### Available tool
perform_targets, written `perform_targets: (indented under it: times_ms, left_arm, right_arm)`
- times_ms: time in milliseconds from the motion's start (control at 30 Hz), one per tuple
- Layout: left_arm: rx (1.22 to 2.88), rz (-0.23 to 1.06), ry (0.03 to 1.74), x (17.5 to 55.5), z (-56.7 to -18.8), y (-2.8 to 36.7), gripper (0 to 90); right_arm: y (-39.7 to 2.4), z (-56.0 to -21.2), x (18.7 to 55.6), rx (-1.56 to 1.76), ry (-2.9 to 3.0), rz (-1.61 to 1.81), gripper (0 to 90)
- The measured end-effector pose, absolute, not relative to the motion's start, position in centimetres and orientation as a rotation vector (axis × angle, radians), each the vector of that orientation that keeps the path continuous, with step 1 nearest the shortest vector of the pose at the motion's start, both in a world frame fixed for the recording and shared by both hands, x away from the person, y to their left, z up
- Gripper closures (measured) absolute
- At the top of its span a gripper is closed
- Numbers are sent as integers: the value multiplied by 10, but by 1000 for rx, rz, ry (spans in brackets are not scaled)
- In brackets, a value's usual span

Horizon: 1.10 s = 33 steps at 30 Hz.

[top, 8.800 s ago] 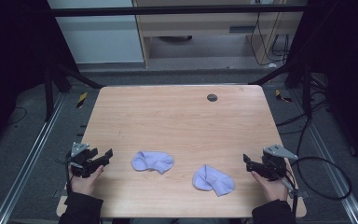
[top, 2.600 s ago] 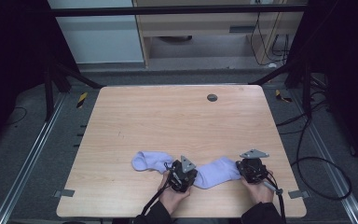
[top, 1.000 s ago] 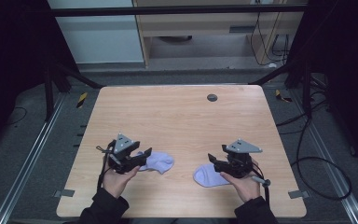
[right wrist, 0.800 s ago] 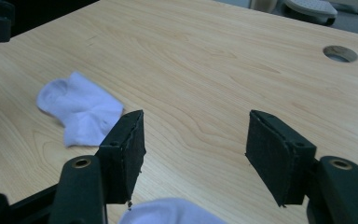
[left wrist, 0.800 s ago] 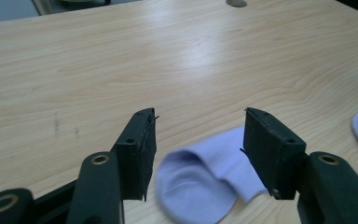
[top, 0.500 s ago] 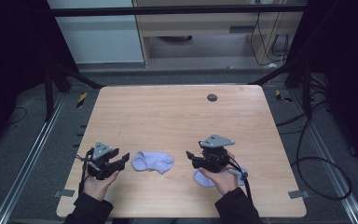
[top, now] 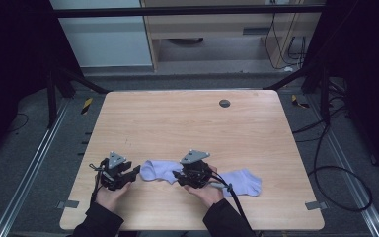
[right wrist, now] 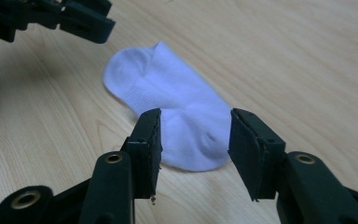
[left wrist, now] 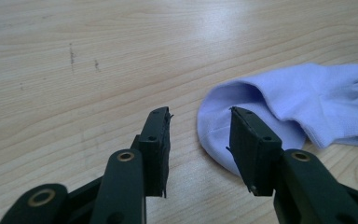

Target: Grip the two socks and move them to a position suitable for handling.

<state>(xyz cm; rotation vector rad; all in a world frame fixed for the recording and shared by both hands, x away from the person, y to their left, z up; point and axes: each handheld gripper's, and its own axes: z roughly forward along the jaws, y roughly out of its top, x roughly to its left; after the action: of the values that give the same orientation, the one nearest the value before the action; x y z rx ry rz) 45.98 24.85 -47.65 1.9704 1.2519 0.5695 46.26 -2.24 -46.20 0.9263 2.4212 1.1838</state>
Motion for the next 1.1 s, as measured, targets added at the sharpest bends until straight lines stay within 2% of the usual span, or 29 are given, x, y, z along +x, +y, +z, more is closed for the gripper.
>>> perform_targets:
  times_ms: [500, 833, 967, 1100]
  left_arm:
    - [2023, 534, 1285, 470, -490, 243, 633]
    - [2052, 518, 1272, 471, -494, 239, 647]
    - [2056, 497, 1277, 472, -495, 238, 699]
    - [2062, 477, 1270, 471, -495, 238, 795]
  right_arm:
    - [11, -491, 463, 862, 2540, 1043, 630]
    - [13, -497, 462, 869, 2534, 1017, 755]
    - [13, -497, 461, 875, 2522, 1016, 797]
    - [12, -495, 461, 896, 2509, 1041, 816]
